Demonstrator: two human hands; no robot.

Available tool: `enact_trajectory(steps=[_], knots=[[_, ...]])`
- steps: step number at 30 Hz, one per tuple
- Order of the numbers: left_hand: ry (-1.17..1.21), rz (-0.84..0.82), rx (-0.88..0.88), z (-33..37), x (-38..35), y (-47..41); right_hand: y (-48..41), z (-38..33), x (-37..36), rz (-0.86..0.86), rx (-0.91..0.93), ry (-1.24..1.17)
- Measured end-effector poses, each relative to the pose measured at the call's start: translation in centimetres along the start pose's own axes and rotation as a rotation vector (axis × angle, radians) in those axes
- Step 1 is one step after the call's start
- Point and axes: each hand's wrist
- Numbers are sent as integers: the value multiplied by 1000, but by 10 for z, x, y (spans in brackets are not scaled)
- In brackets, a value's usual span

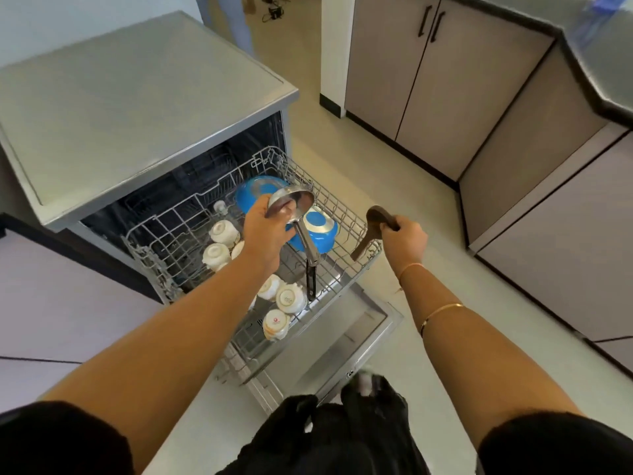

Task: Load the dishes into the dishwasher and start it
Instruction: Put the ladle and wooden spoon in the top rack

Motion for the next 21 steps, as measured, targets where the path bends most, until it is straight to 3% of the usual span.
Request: enact_trajectory(steps=[12, 21], knots=[[1, 54, 82, -33, -47, -52, -79, 37, -38, -211, -101, 6], [-25, 96, 127, -66, -68, -78, -114, 64, -67, -554, -161, 390]])
Point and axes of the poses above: each hand's wrist, its own y-axis away from the middle knuckle, its own x-axis out of the back of the hand, z = x × y, and after that the axes turned 5 degrees about -x, right-handed
